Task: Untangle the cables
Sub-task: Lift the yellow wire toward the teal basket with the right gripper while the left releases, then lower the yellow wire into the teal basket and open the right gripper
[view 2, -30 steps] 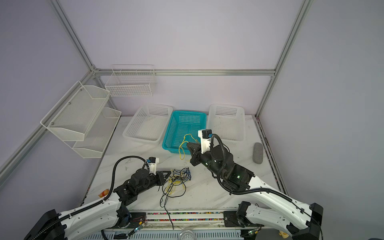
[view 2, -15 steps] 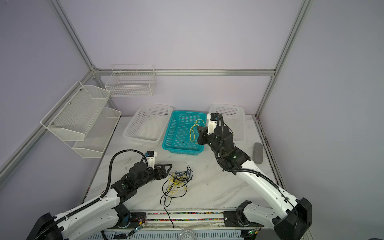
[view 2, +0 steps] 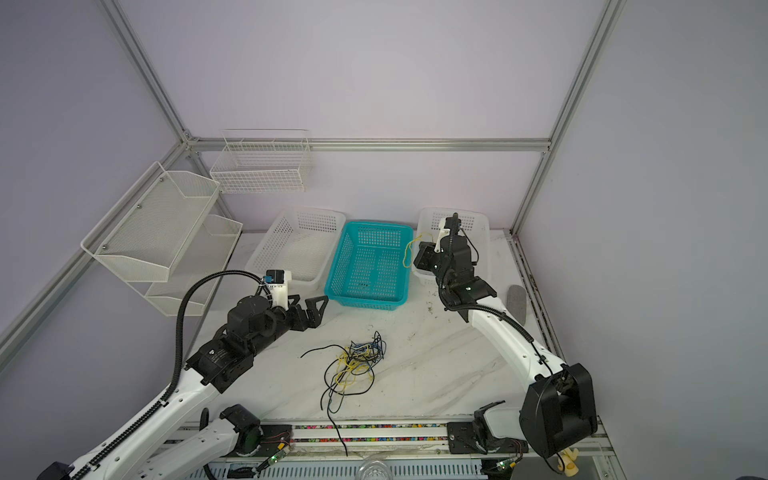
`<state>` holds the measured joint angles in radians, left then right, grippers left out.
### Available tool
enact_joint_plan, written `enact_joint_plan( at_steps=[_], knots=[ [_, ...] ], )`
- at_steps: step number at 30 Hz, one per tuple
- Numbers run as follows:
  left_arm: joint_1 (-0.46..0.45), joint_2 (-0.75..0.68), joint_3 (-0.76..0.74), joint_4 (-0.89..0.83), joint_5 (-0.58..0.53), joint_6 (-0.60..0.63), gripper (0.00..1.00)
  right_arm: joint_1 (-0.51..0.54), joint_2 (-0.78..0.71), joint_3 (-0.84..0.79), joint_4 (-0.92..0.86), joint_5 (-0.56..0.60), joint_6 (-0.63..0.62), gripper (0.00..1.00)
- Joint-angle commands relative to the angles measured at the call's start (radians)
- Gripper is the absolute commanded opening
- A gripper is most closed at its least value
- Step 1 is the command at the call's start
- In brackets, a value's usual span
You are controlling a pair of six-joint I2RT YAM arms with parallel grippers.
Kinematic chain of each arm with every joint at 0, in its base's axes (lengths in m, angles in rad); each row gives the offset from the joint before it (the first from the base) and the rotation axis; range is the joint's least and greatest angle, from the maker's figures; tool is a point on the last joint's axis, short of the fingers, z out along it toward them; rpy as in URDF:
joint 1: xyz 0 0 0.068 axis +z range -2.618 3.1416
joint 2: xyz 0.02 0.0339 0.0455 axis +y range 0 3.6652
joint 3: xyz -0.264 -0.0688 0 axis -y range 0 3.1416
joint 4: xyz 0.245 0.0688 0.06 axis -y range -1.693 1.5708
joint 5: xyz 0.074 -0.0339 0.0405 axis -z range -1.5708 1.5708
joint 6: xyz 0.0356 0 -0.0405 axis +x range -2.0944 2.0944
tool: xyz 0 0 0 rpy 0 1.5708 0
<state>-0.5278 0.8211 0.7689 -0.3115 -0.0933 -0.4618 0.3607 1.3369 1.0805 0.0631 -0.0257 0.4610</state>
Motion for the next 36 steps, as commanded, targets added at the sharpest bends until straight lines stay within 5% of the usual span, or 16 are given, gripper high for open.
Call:
enact_joint_plan(
  at_steps=[1, 15, 27, 36],
  knots=[
    [0.015, 0.016, 0.124, -0.104, -0.149, 0.147, 1.00, -0.037, -0.001, -0.012, 0.090, -0.018, 0.064, 0.00],
    [0.046, -0.042, 0.005, -0.027, -0.351, 0.199, 1.00, -0.023, 0.120, 0.002, 0.143, -0.158, 0.076, 0.00],
    [0.046, -0.046, -0.008, -0.018, -0.312, 0.219, 1.00, 0.159, 0.365, 0.189, 0.038, -0.125, -0.010, 0.00],
    [0.046, -0.057, -0.013, -0.018, -0.297, 0.224, 1.00, 0.192, 0.382, 0.217, -0.022, -0.137, -0.041, 0.48]
  ],
)
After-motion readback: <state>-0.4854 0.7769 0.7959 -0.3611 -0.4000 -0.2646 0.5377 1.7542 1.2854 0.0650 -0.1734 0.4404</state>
